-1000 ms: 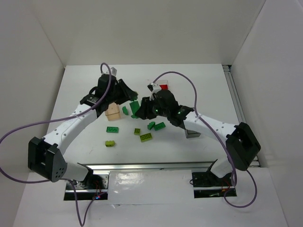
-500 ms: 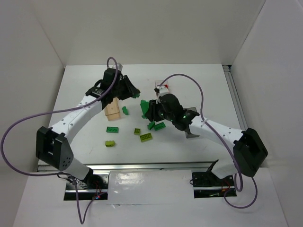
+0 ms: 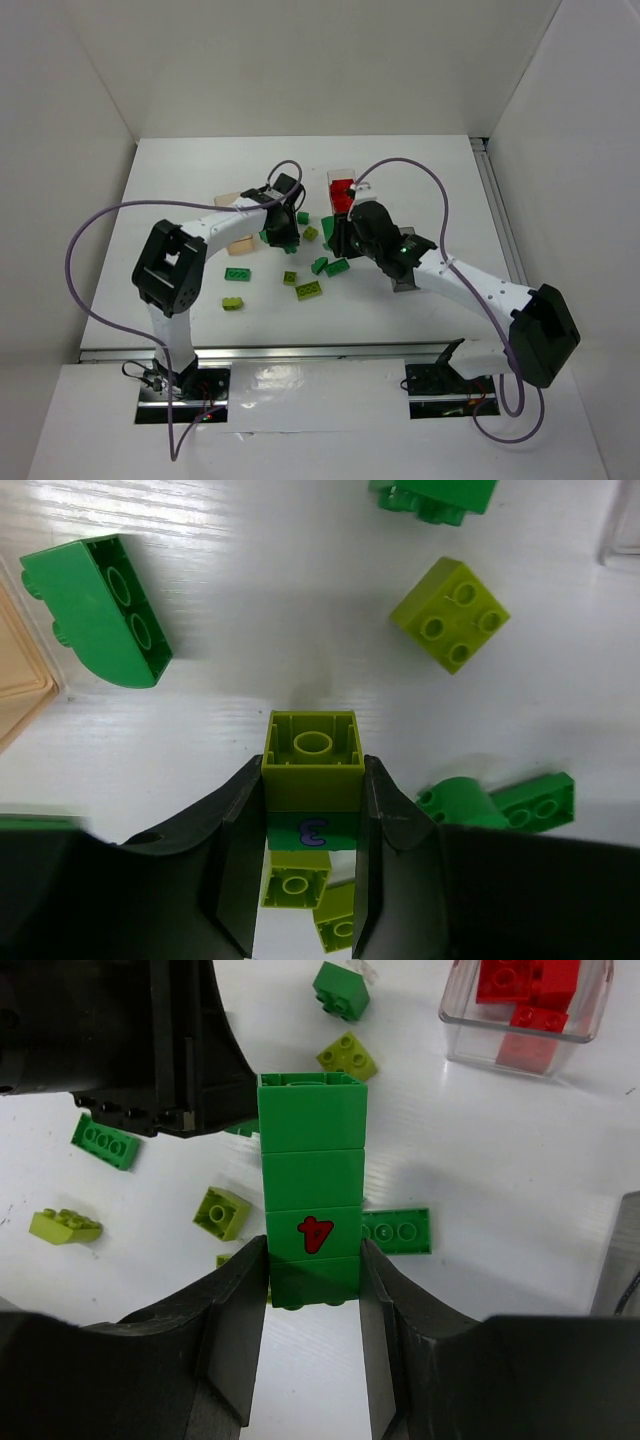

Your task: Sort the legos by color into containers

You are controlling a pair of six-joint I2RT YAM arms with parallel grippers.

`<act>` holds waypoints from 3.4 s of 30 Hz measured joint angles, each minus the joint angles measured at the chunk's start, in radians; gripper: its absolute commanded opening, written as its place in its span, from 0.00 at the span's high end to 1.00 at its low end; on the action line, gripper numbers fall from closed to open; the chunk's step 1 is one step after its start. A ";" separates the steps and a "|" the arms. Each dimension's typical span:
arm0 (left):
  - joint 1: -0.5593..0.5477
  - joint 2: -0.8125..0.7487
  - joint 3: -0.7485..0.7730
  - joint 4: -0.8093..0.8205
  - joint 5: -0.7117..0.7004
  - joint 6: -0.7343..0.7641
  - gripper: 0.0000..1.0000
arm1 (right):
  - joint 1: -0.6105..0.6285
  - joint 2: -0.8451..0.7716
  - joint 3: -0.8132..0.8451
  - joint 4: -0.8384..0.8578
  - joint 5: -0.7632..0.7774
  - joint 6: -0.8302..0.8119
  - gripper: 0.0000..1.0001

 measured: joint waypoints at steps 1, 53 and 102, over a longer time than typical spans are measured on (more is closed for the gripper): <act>-0.002 0.008 0.005 -0.013 -0.007 0.000 0.75 | -0.004 0.000 -0.001 -0.006 0.002 0.000 0.81; 0.202 -0.411 -0.250 0.546 1.301 0.367 0.07 | -0.211 -0.127 -0.030 0.011 -1.048 -0.226 0.79; 0.256 -0.201 -0.101 0.408 1.191 0.334 1.00 | -0.212 -0.105 -0.031 0.000 -0.766 -0.196 0.79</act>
